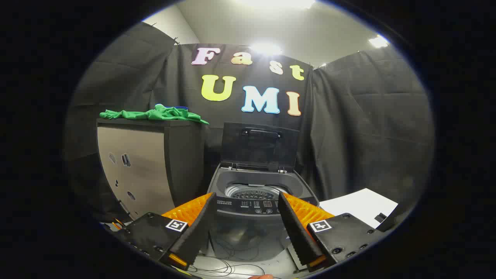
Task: Put the clothes into the washing machine and then close the washing machine lid.
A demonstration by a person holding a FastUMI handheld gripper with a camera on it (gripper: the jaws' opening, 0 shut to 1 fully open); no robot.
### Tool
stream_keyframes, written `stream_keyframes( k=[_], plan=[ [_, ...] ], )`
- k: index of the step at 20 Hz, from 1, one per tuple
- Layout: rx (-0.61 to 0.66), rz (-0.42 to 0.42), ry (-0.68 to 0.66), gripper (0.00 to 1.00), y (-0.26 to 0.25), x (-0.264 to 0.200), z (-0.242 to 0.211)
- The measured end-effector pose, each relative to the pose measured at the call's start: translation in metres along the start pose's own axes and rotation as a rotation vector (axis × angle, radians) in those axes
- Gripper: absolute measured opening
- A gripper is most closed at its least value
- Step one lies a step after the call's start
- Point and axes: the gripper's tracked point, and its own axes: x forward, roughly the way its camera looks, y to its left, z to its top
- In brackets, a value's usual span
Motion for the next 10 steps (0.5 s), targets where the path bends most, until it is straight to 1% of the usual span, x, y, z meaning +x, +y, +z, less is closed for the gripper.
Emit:
stream_keyframes(
  k=[10],
  plan=[
    [-0.009, 0.011, -0.009, 0.98, 0.009, 0.003, 0.014]
  ],
)
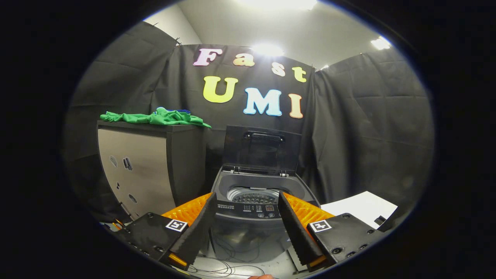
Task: Put the clothes into the washing machine and then close the washing machine lid.
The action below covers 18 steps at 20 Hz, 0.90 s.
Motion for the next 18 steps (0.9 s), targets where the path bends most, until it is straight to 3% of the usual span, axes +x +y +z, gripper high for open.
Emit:
stream_keyframes(
  k=[13, 18],
  plan=[
    [-0.001, 0.026, -0.017, 0.98, 0.015, -0.004, 0.018],
    [0.029, 0.048, -0.023, 0.98, 0.025, 0.006, 0.045]
  ],
)
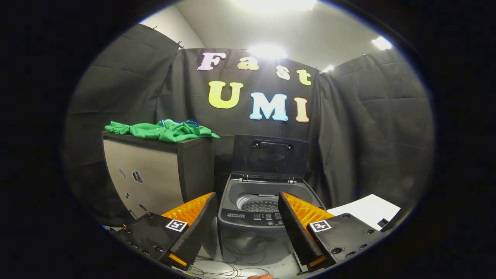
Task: Put the clothes into the washing machine and then close the washing machine lid.
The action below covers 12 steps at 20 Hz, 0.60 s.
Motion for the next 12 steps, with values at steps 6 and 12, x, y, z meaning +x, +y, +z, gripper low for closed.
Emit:
stream_keyframes(
  k=[6, 12],
  plan=[
    [0.082, 0.085, -0.042, 0.98, 0.027, 0.040, 0.092],
    [0.069, 0.160, -0.118, 0.98, 0.062, 0.077, 0.193]
  ],
)
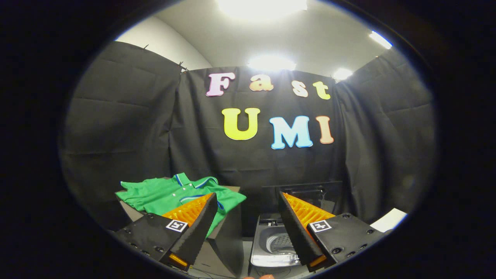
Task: Put the clothes into the washing machine and then close the washing machine lid.
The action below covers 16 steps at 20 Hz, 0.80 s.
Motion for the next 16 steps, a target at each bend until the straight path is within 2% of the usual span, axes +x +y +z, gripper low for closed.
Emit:
stream_keyframes(
  k=[3, 8, 11, 16],
  plan=[
    [-0.023, 0.056, 0.093, 0.98, 0.030, 0.026, 0.014],
    [-0.008, 0.145, 0.153, 0.98, 0.084, 0.066, 0.046],
    [0.051, 0.221, 0.264, 0.98, 0.120, 0.086, 0.047],
    [0.068, 0.266, 0.523, 0.97, 0.161, 0.128, 0.024]
  ],
)
